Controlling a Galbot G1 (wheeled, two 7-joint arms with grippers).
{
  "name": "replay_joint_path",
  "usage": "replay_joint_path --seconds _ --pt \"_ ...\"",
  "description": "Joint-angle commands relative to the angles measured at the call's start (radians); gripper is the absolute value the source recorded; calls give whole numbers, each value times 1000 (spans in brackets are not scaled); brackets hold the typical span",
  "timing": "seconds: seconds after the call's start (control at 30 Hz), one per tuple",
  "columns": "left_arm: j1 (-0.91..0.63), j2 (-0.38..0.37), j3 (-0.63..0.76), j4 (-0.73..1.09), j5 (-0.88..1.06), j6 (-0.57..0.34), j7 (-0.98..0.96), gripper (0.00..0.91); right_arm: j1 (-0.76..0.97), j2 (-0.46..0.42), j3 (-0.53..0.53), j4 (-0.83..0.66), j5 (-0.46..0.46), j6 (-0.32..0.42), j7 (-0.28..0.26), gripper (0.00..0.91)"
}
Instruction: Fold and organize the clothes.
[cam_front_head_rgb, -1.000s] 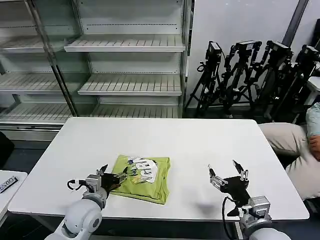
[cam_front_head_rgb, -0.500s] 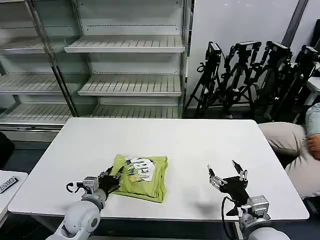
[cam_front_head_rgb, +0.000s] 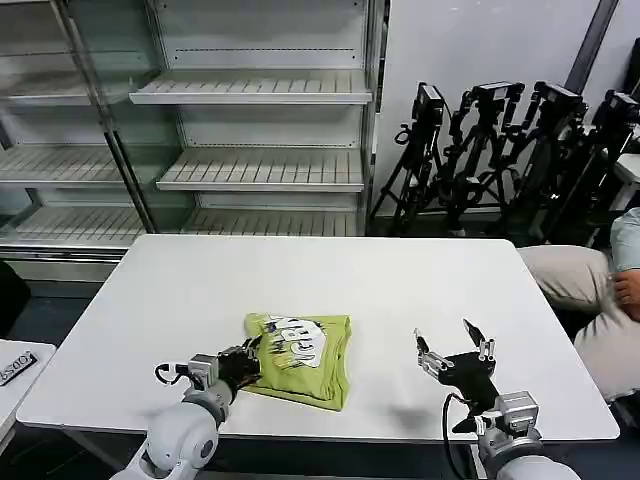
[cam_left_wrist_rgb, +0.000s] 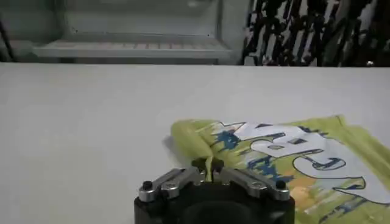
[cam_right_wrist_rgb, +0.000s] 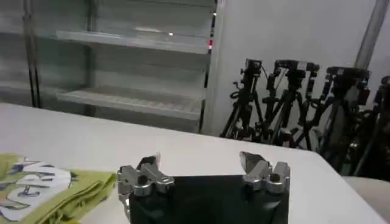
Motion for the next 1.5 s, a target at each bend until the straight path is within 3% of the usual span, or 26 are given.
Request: replay_joint_path --seconds 0.03,0.3,0.4,0.5,0.57,0.63,0.73,0.77,0.87,0.97,1.07,1.27,1.4,1.5 --pt "-11 163 -224 0 135 -3 85 40 9 -2 13 21 6 1 -1 907" --pt "115 420 -668 42 135 0 241 40 50 -2 -11 4 10 13 -13 907" --pt "152 496 -729 14 138 1 269 40 77 9 -26 -11 9 18 -15 907" --pt "146 496 -681 -82 173 2 280 40 78 18 -28 -17 10 24 -17 907" --pt "132 451 -603 -178 196 3 251 40 65 20 -21 -23 8 33 -18 907" --pt "118 357 -444 -279 252 3 229 40 43 17 -9 -24 7 36 -18 907" --pt "121 187 -166 -343 354 2 139 40 9 9 20 -21 6 42 -18 907" --pt "125 111 -17 -346 386 2 86 40 4 7 25 -19 7 42 -18 907" --pt "111 -62 195 -322 410 1 -45 50 -3 -2 37 -10 6 36 -14 907" --pt "44 -210 328 -275 405 0 -93 40 15 -4 31 -2 4 20 -9 907" --pt "-70 -303 360 -139 381 0 -153 50 51 -11 26 5 6 2 -4 907" --pt "-301 -369 326 23 137 2 -342 50 120 -41 37 -9 24 -8 -15 907" --pt "-345 -381 339 58 57 3 -414 50 167 -47 53 -28 10 -50 -31 907" --pt "-345 -395 341 94 62 1 -413 50 182 -56 72 -44 28 -3 -41 907"
